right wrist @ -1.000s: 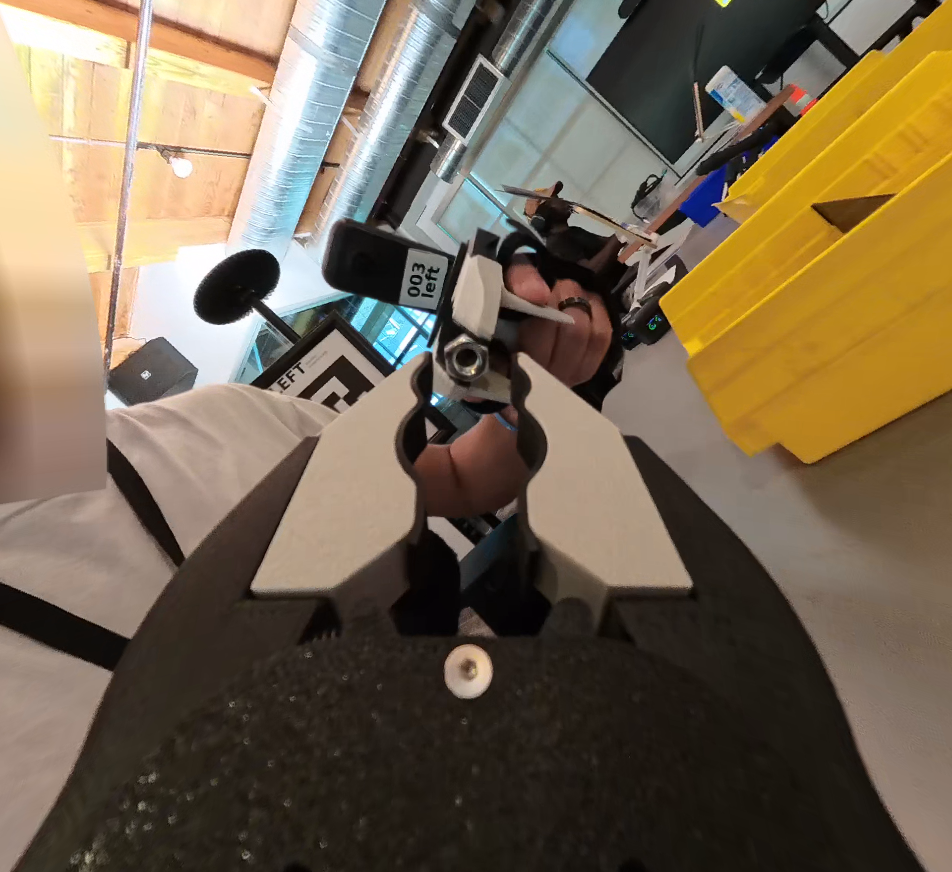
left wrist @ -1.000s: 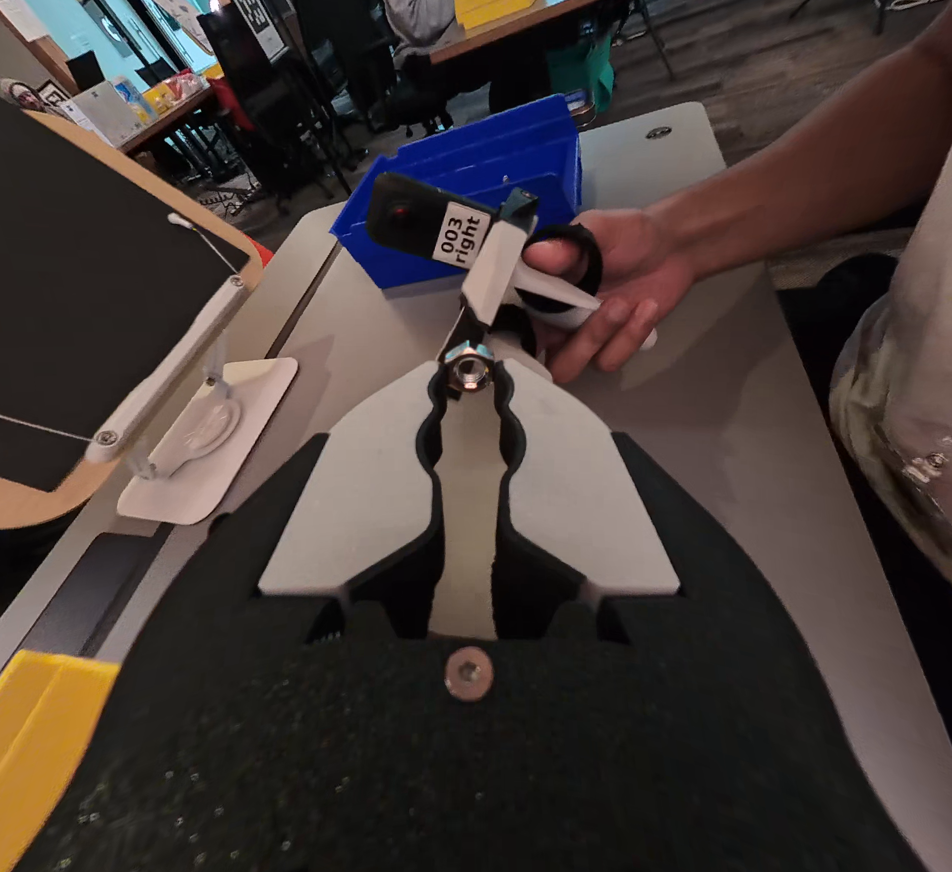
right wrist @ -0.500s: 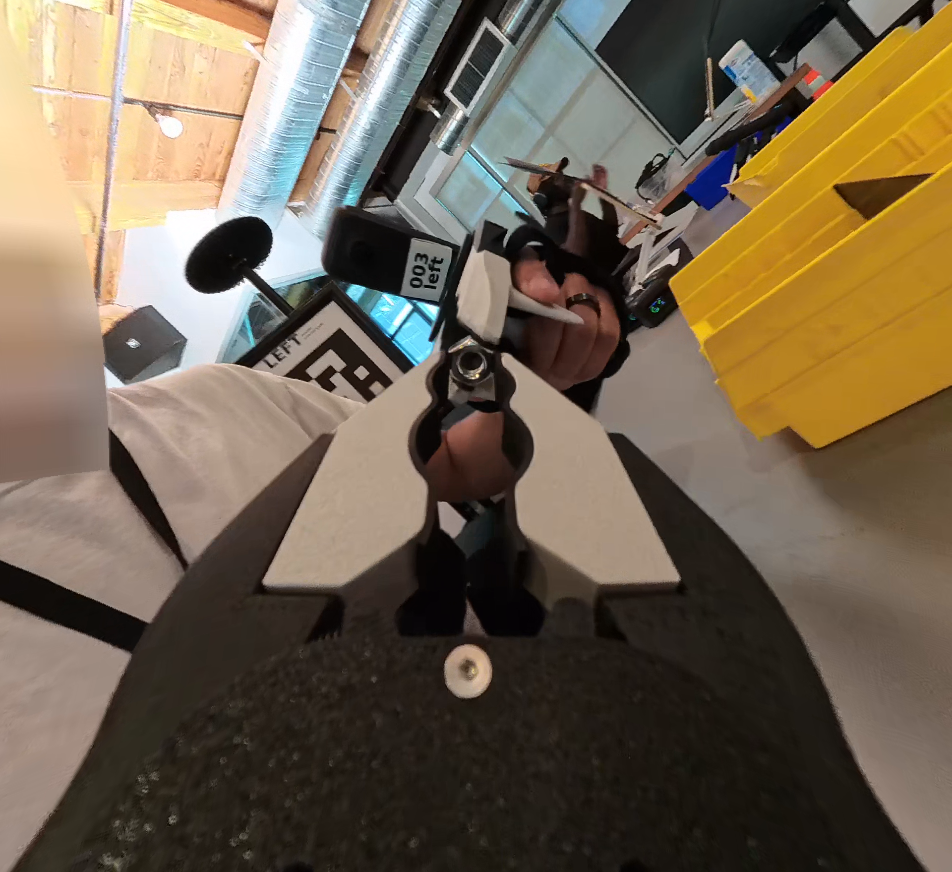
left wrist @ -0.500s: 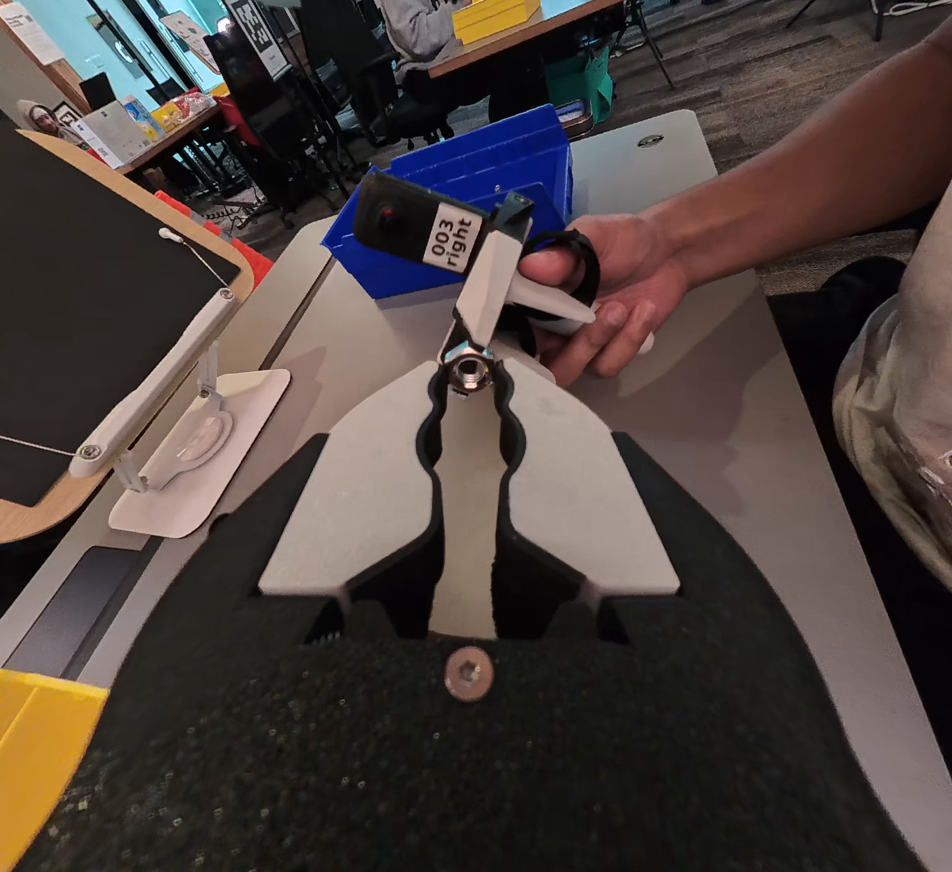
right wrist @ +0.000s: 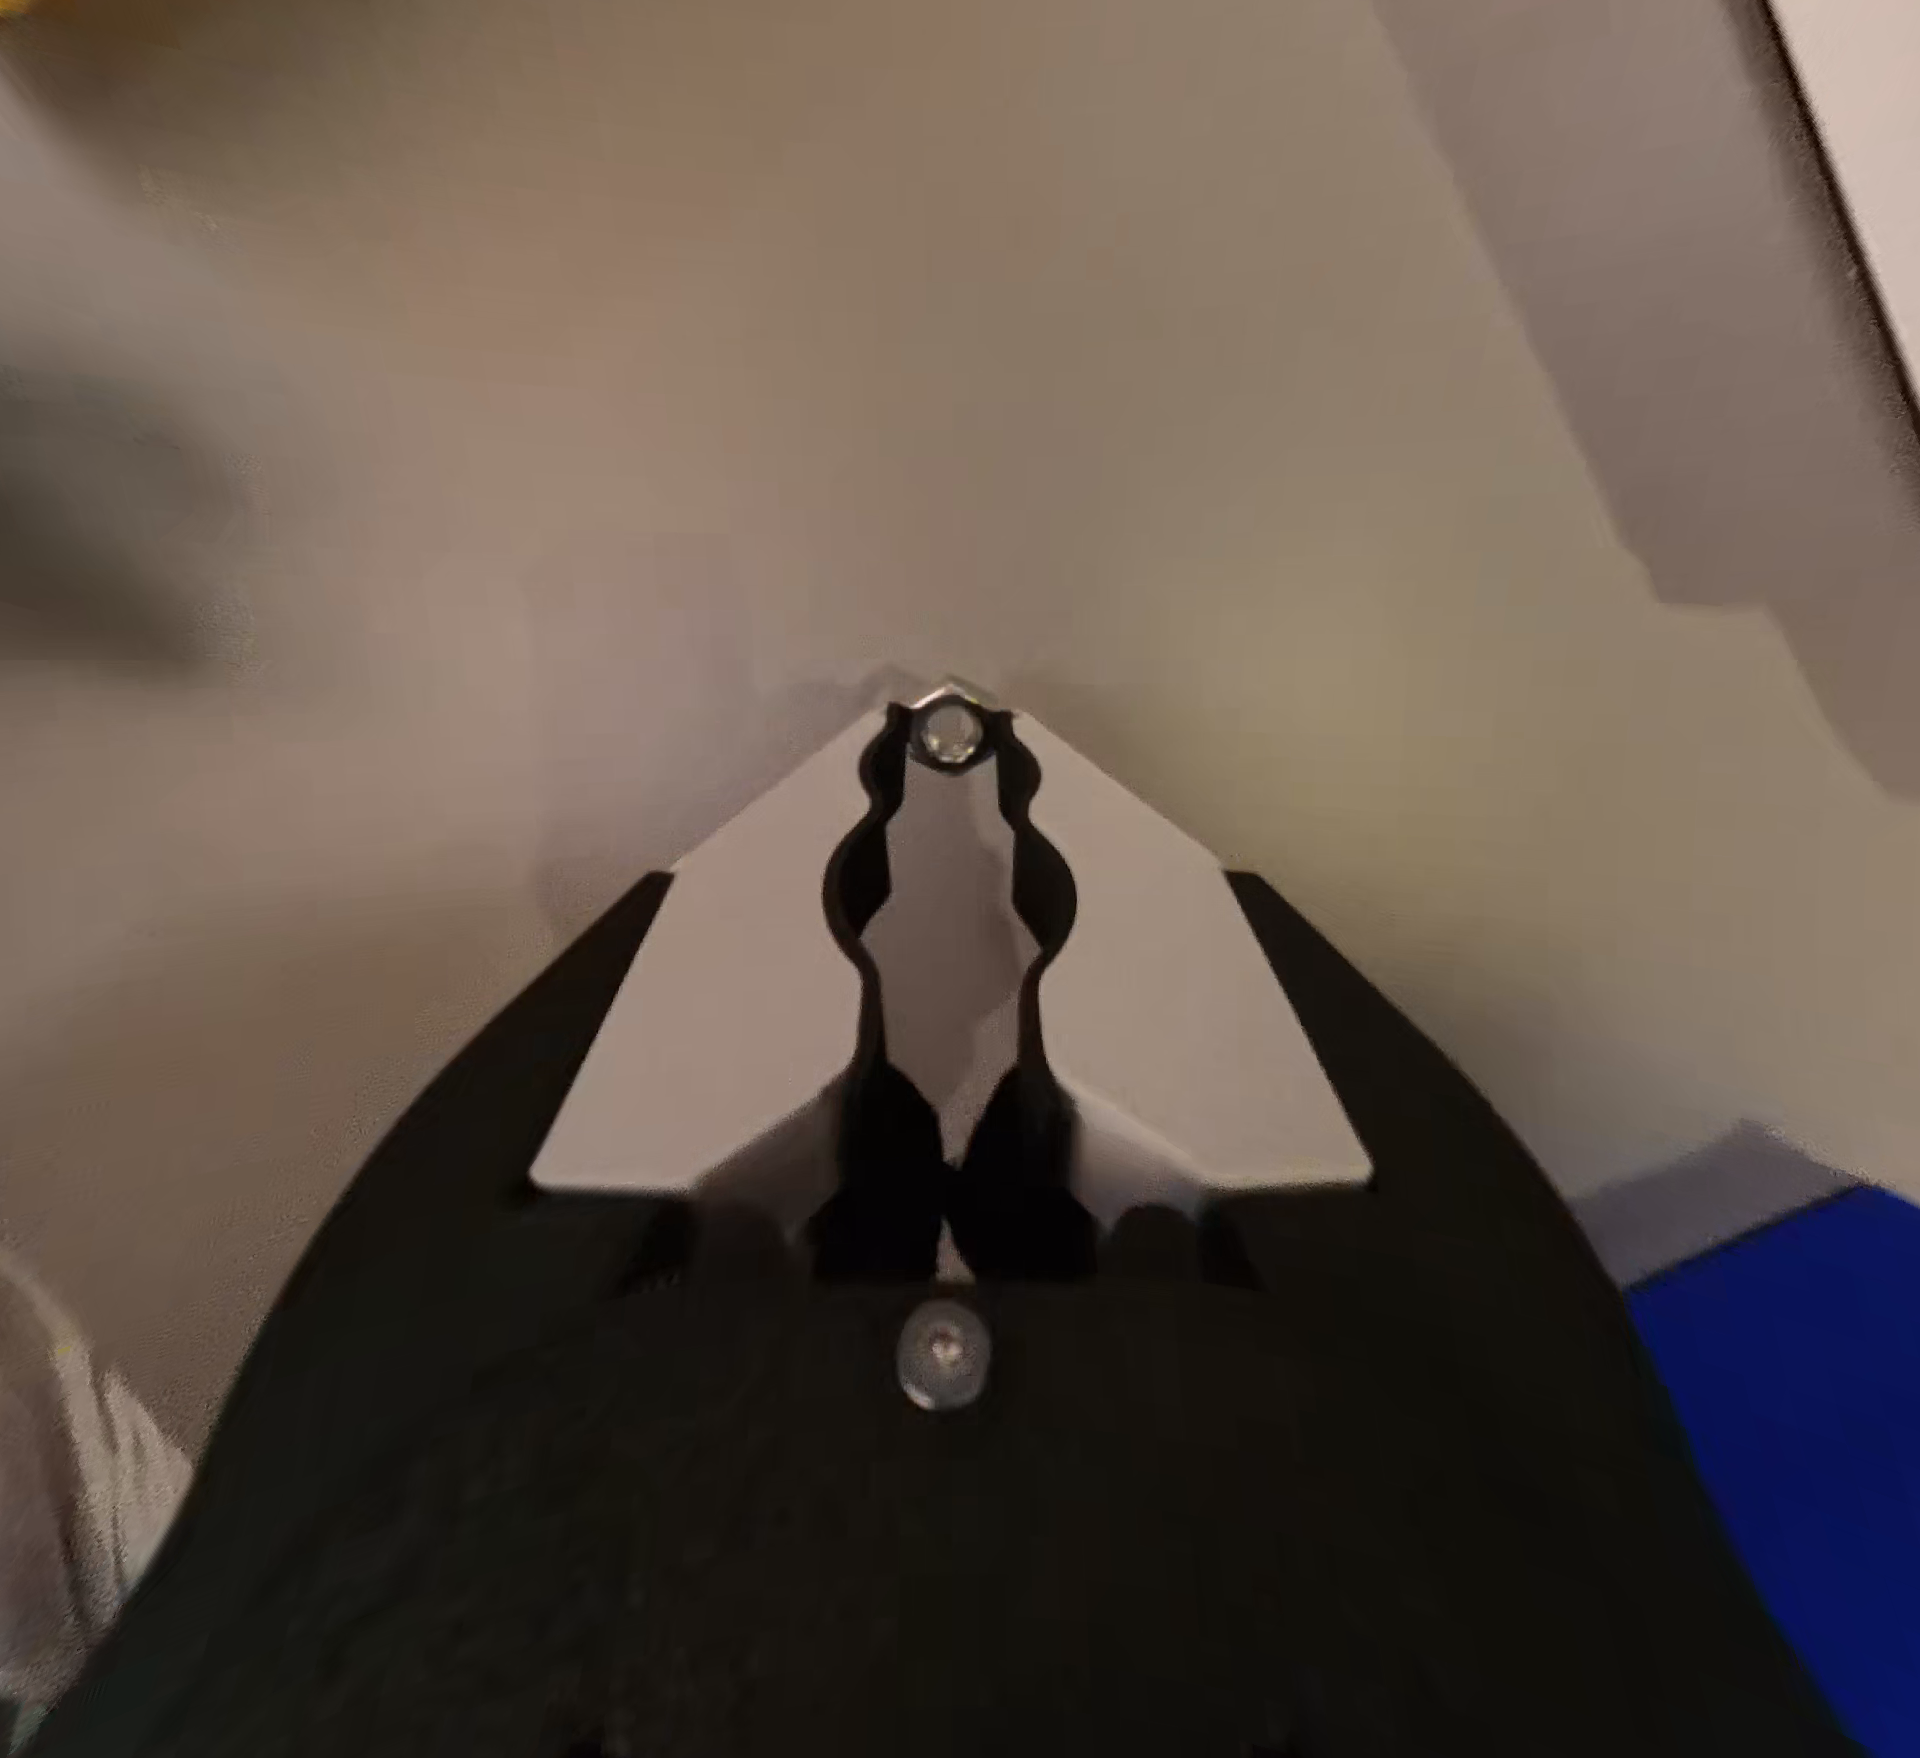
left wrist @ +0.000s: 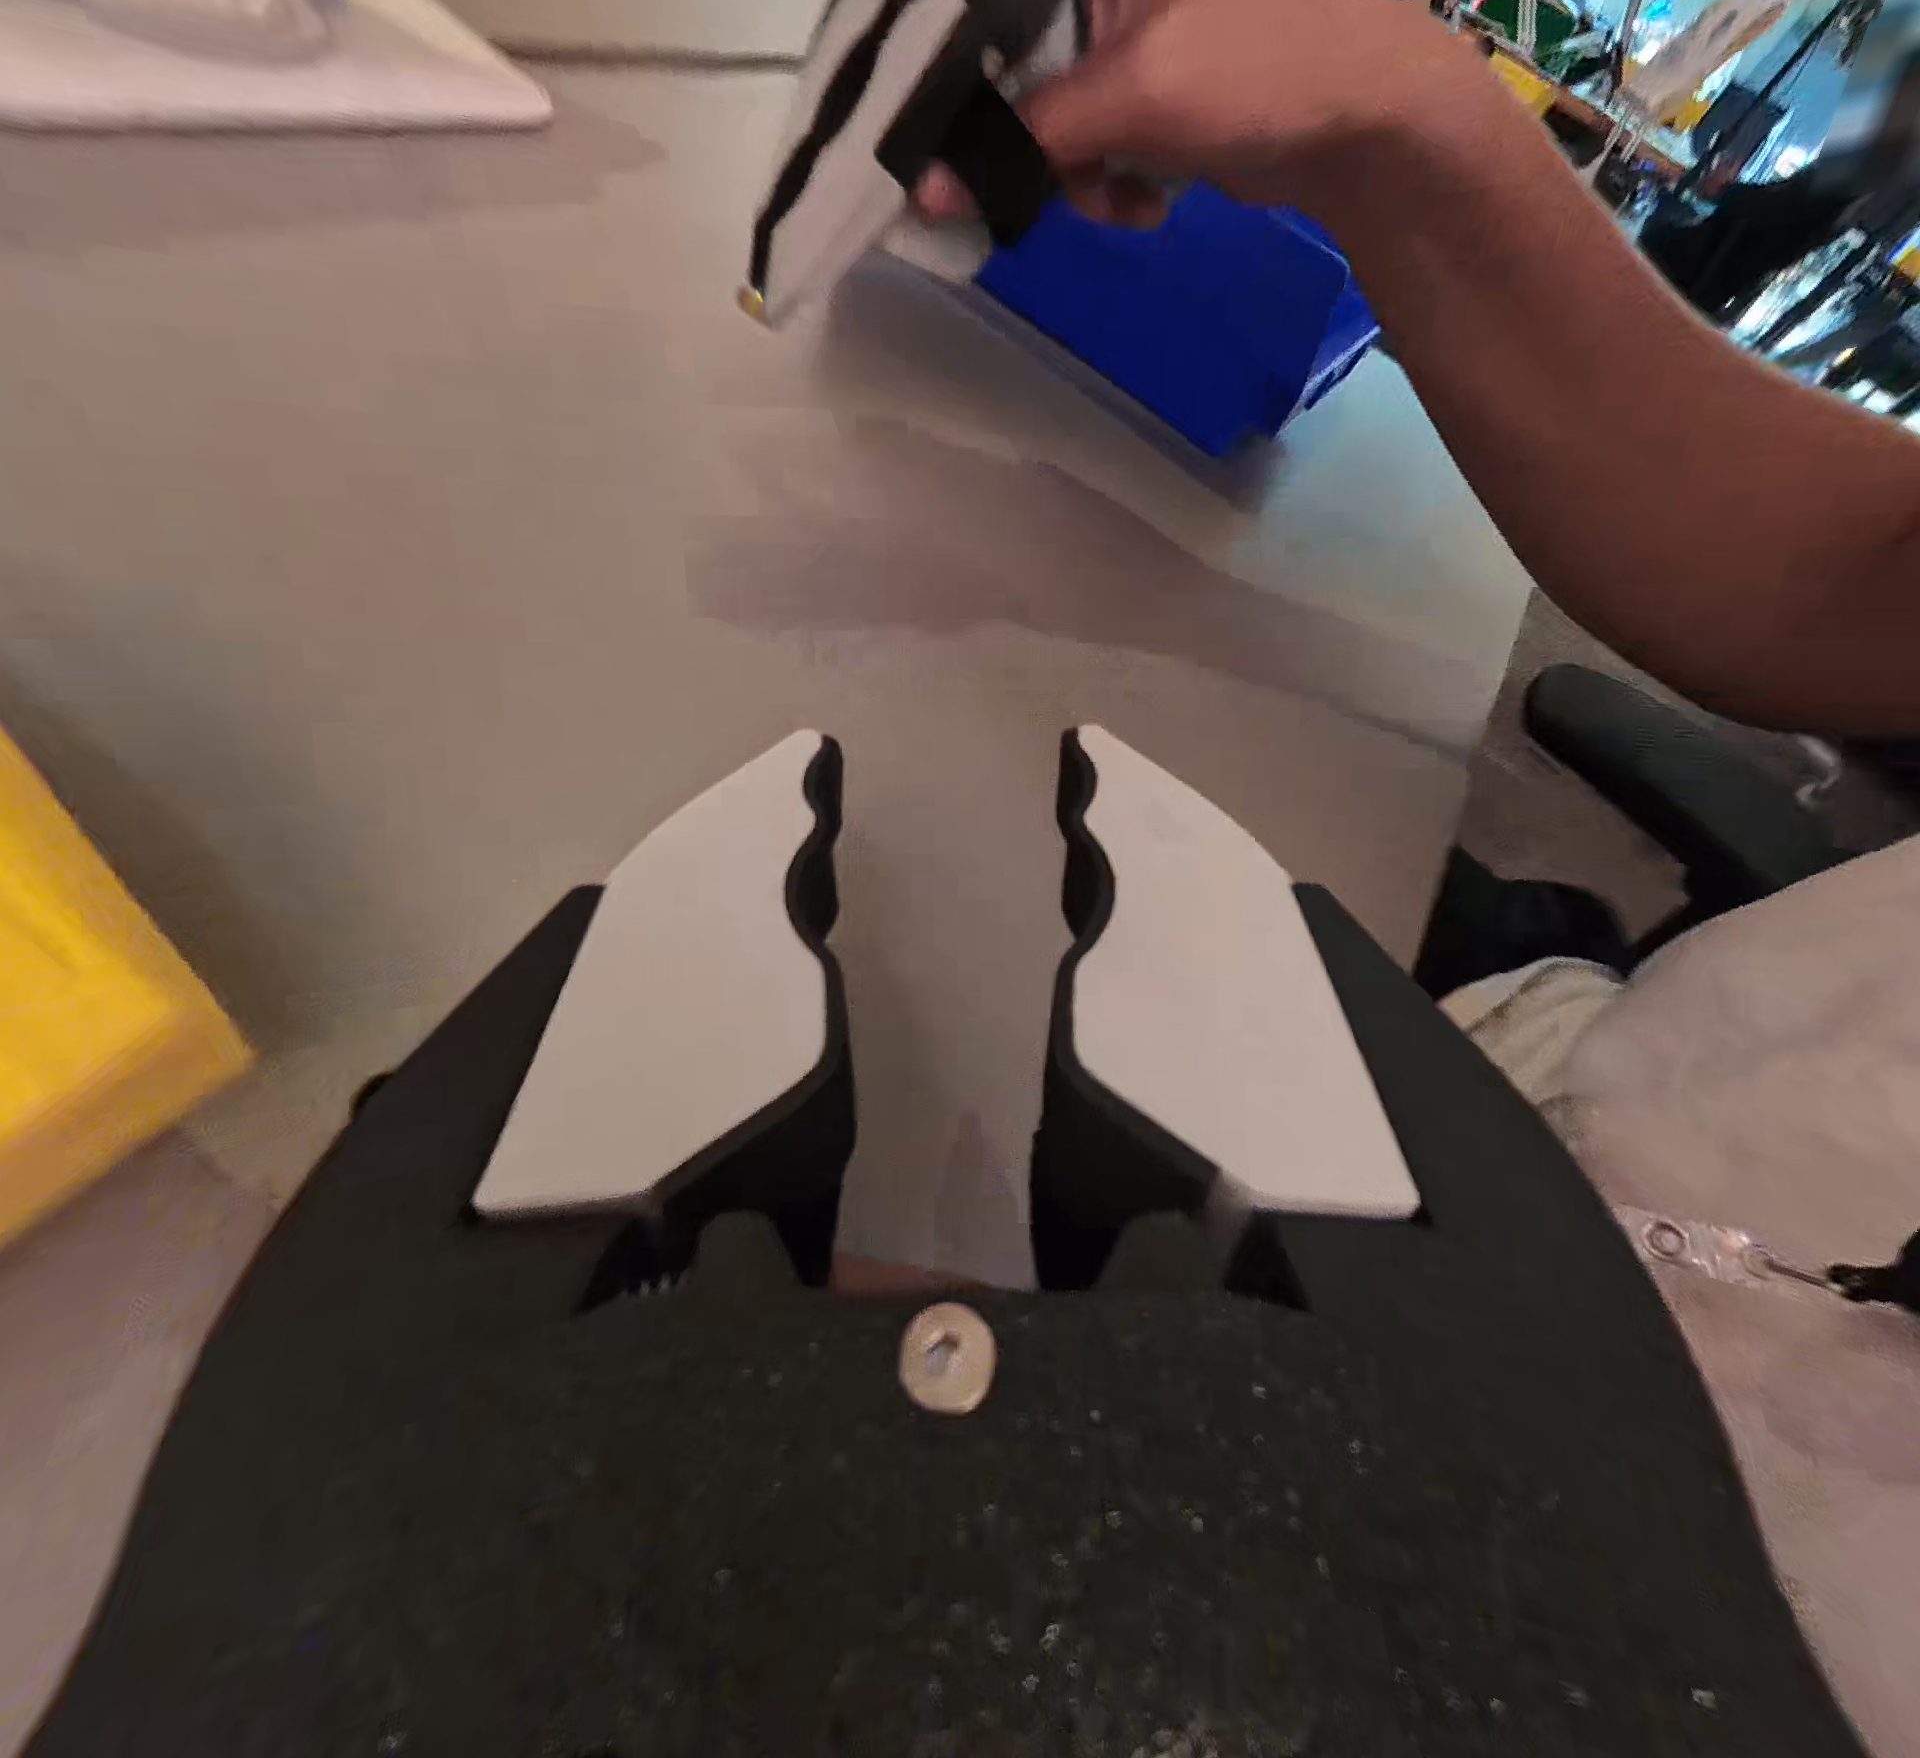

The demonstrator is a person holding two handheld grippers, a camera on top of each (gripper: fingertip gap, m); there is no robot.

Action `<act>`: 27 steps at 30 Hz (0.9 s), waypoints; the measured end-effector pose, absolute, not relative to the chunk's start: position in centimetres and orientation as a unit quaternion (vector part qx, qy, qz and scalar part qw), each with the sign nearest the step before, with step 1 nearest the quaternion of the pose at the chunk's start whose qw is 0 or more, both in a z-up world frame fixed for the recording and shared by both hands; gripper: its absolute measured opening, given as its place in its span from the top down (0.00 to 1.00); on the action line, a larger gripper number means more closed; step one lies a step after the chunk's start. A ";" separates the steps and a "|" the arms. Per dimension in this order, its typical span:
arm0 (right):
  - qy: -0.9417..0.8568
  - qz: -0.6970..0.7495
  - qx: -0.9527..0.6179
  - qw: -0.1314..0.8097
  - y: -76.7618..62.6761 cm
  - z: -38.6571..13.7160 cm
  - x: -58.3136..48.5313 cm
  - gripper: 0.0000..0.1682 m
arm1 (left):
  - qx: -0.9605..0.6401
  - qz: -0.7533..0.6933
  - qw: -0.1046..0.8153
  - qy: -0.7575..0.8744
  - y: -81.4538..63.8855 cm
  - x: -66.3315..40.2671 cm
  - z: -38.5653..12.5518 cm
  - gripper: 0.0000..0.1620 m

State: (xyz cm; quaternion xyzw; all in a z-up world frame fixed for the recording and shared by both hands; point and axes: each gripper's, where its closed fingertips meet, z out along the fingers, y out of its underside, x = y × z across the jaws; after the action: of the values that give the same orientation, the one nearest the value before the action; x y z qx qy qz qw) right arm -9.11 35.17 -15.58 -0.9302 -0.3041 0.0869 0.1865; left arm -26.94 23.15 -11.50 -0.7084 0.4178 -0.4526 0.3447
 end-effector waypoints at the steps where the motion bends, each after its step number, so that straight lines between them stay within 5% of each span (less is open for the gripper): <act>1: -0.309 0.073 -0.933 0.168 35.8 -16.3 -8.9 0.90 | -0.717 -0.452 0.335 0.410 22.7 -27.3 -12.2 0.75; 7: -0.348 0.010 -0.935 0.064 36.4 -19.3 -8.6 0.90 | -0.736 -0.412 0.352 0.406 22.3 -29.0 -13.4 0.70; 16: -0.355 -0.011 -0.932 0.068 36.9 -19.4 -9.3 0.90 | -0.739 -0.363 0.367 0.432 22.4 -29.8 -14.3 0.66; 21: -0.327 0.049 -0.928 0.170 36.0 -15.6 -10.7 0.83 | -0.743 -0.348 0.369 0.436 22.7 -30.4 -14.4 0.65; 27: -0.276 0.351 -0.818 0.364 27.6 -7.8 -17.8 0.82 | -0.729 -0.382 0.372 0.428 24.7 -33.4 -10.2 0.67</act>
State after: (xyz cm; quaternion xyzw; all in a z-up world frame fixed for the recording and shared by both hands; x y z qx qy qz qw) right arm -17.84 27.58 -7.80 -0.8176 -0.2761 0.3507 0.3638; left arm -33.39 24.67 -10.16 -0.7293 0.4284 -0.3823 0.3721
